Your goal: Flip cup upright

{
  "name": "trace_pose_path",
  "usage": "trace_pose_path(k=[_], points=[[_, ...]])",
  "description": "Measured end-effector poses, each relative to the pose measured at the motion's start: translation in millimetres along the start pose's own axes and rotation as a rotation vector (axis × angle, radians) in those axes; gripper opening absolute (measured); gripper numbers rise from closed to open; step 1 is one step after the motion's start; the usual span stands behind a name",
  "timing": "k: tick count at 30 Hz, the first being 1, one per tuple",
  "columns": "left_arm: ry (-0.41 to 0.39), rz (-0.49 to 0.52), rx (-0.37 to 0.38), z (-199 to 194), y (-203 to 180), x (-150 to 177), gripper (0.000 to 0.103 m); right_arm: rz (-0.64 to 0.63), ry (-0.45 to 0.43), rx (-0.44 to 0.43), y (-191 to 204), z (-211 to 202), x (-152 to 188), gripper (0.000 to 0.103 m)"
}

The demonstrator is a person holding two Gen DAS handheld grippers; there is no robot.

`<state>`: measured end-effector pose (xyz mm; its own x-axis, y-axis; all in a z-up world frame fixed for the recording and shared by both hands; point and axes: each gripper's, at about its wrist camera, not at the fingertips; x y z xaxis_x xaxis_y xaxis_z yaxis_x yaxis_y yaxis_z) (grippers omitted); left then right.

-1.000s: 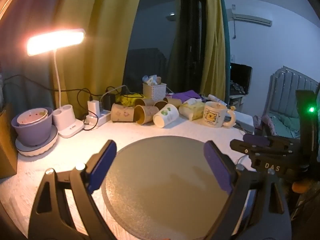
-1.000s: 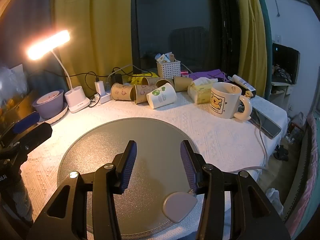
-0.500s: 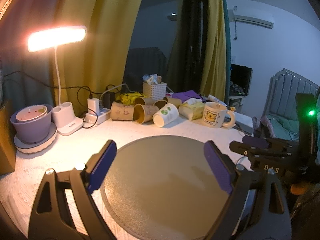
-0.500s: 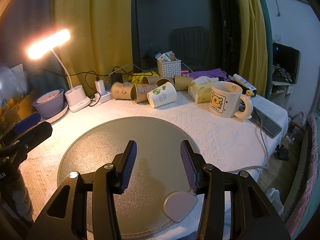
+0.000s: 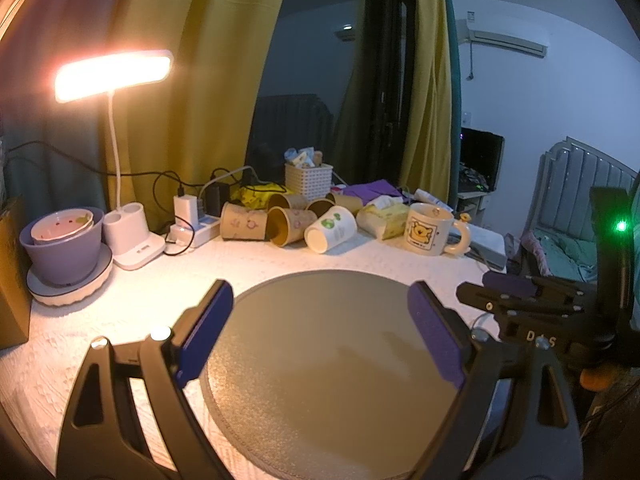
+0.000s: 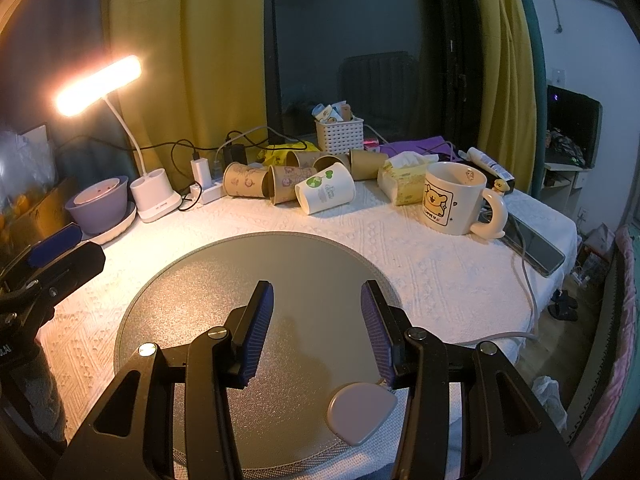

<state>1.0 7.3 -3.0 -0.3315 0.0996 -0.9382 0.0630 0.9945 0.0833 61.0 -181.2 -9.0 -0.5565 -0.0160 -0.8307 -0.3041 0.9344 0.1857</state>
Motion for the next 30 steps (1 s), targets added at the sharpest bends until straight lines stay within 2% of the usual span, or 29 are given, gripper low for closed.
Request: trace_pose_path(k=[30], points=[[0.005,0.000,0.004,1.6,-1.7,1.0,0.090,-0.001,-0.001,0.002,0.6,0.4,-0.8,0.048]])
Point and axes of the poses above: each gripper's, at about its wrist camera, not at the fingertips, and z roughly the way its jaws point, y to its left, x to its underside, and after that the axes turned 12 degrees about z, right-handed
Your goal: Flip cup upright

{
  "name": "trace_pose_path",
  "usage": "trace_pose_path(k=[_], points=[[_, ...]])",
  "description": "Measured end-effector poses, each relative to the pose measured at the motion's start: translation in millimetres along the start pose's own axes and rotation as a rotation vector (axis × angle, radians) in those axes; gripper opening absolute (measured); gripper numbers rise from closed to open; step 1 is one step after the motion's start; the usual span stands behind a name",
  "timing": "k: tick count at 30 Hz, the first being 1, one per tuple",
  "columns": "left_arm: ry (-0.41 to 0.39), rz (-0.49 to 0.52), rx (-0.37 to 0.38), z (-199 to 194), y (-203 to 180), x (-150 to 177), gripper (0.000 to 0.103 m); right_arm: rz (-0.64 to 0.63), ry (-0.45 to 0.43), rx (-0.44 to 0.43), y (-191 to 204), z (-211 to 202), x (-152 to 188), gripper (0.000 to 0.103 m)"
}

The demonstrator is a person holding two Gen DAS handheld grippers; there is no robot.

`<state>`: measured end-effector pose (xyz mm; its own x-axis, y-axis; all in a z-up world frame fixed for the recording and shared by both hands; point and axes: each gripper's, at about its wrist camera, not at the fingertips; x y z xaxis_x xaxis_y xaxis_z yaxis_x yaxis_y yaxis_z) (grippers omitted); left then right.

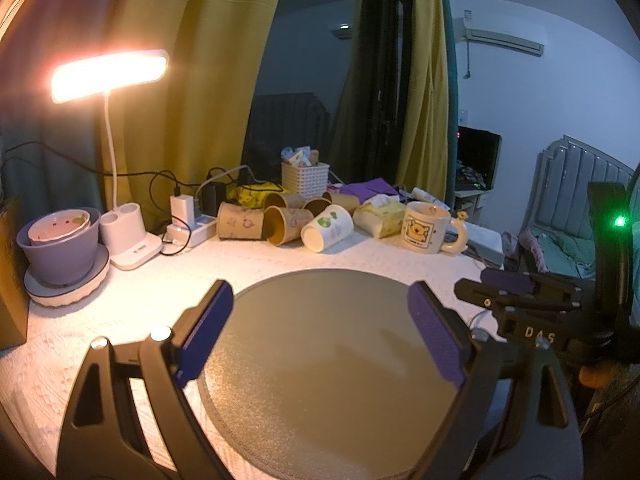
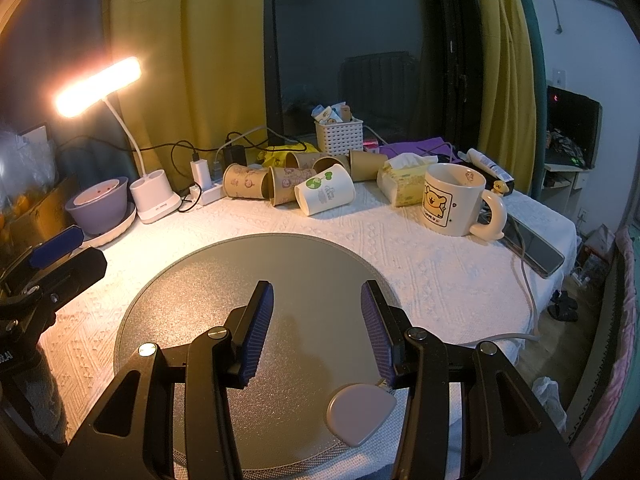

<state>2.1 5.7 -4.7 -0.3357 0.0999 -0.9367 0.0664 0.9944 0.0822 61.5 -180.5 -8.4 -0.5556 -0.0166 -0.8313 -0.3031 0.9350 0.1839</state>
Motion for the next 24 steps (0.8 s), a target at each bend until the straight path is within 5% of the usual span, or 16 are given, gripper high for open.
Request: trace_pose_path(k=[19,22,24], points=[[0.020,0.012,-0.015,4.2,-3.5,0.3,0.090,-0.002,0.002,0.000,-4.8,3.1,-4.9,0.048],[0.066,0.030,-0.038,14.0,-4.7,-0.8,0.090,-0.005,0.018,-0.011,-11.5,14.3,-10.7,0.064],[0.098,0.044,-0.040,21.5,-6.0,-3.8,0.090,-0.009,0.027,-0.008,-16.3,22.9,-14.9,0.064]])
Point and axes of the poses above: each gripper's, at about its wrist camera, not at the fingertips, and z roughly the way its jaws point, y to its left, x to its underside, and after that the axes turned 12 degrees about z, right-handed
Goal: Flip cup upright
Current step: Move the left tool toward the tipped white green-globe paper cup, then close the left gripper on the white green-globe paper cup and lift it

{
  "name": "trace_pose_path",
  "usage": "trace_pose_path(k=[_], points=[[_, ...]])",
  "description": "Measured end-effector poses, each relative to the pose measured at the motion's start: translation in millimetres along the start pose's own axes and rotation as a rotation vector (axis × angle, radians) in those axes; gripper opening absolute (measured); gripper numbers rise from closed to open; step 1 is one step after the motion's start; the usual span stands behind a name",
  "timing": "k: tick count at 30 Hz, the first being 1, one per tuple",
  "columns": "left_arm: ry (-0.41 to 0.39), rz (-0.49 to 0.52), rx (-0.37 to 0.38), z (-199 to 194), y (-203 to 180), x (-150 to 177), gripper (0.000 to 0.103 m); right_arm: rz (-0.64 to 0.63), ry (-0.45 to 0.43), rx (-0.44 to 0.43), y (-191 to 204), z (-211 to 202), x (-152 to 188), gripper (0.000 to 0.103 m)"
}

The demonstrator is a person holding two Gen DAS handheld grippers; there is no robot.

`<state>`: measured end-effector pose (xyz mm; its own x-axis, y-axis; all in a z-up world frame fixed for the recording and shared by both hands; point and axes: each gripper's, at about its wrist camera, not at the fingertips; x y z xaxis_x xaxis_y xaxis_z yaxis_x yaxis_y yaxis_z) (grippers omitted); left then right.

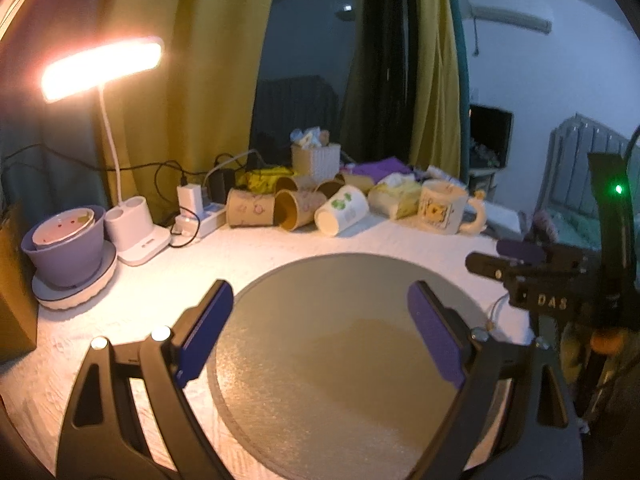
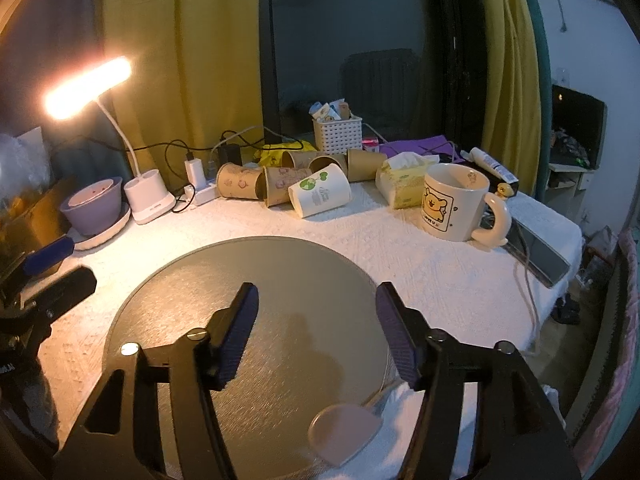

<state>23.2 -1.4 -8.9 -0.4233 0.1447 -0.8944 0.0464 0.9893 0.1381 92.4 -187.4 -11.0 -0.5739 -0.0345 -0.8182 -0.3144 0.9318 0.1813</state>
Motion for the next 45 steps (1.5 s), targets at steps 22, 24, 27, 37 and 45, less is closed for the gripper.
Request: trace_pose_path(k=[22,24,27,37,45], points=[[0.275,0.146,0.102,181.5,-1.2,-68.0,0.090,0.063,0.088,-0.045,-67.4,124.2,-70.6,0.064],[0.292,0.162,0.107,199.8,-2.5,-73.7,0.090,0.072,0.095,-0.058,-70.0,134.6,-75.7,0.064],[0.305,0.188,0.111,222.7,-4.7,-83.7,0.090,0.090,0.117,-0.074,-74.8,150.8,-82.5,0.064],[0.370,0.365,0.087,298.6,-23.9,-100.4,0.089,0.179,0.146,-0.112,-93.5,176.0,-86.9,0.064],[0.409,0.466,0.064,336.0,-40.4,-100.8,0.069,0.219,0.171,-0.120,-107.9,180.9,-85.1,0.064]])
Point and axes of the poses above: each gripper's, at about its wrist camera, not at the fingertips, and z roughly the way its jaws point, y to its left, x to its underside, and after that the axes turned 12 degrees about z, right-handed
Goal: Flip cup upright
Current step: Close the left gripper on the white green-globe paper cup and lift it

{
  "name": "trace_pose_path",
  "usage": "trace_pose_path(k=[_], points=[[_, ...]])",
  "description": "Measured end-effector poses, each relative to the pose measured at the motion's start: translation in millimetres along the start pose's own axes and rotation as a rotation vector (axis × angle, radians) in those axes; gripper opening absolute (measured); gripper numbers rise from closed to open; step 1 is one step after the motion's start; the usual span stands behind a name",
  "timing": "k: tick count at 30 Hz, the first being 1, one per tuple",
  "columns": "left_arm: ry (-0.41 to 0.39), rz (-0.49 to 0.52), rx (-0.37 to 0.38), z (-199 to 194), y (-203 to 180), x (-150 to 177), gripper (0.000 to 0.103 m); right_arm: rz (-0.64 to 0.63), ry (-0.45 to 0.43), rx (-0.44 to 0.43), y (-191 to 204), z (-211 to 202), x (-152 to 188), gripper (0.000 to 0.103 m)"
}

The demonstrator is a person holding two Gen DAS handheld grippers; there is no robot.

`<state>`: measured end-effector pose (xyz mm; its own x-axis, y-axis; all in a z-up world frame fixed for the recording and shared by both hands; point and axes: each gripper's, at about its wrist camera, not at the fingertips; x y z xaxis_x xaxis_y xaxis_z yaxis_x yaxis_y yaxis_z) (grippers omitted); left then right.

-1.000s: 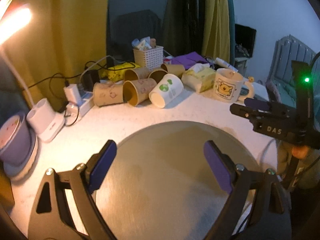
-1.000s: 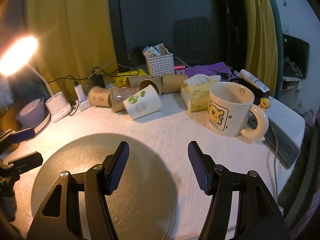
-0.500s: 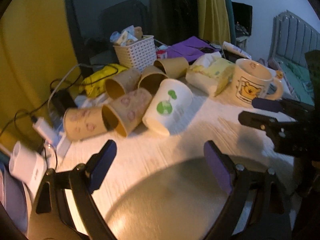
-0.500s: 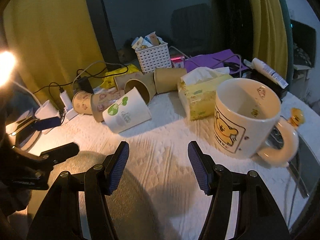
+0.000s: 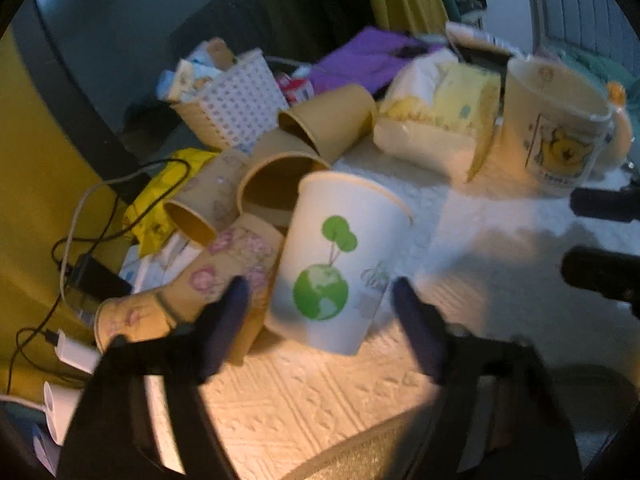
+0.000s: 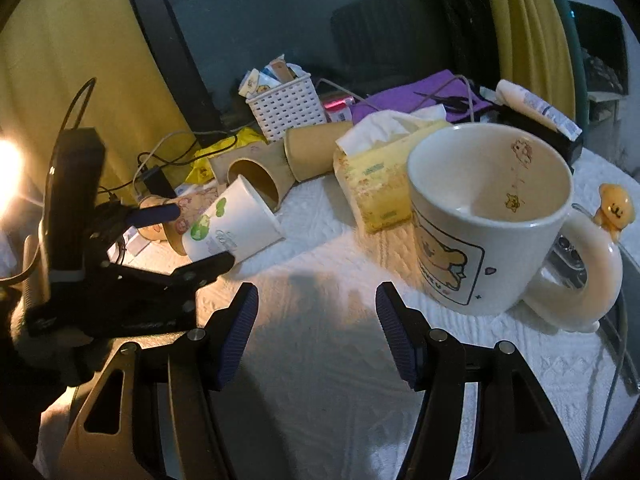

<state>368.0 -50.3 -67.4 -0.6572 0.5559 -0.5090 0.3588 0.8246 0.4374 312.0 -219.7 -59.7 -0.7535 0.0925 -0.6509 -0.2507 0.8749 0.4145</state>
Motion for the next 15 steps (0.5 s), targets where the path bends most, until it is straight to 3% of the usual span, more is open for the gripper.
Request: trace_pose_path(k=[8,15], points=[[0.027,0.055,-0.031,3.8,-12.4,1.0,0.061,-0.003,-0.023,0.028,-2.1,-6.3,5.3,0.064],[-0.052,0.008,-0.023,-44.9,-15.7,14.7,0.061,-0.015,-0.057,0.030,10.9,-28.8,12.5,0.064]])
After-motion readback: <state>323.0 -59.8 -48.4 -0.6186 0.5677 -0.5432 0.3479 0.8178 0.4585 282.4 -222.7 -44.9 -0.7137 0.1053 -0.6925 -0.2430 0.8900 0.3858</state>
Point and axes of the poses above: each gripper's, at about its wrist camera, not at the fingertips, and z roughly the way its jaws point, y to its left, x to its underside, and after that the axes turned 12 degrees about z, right-handed
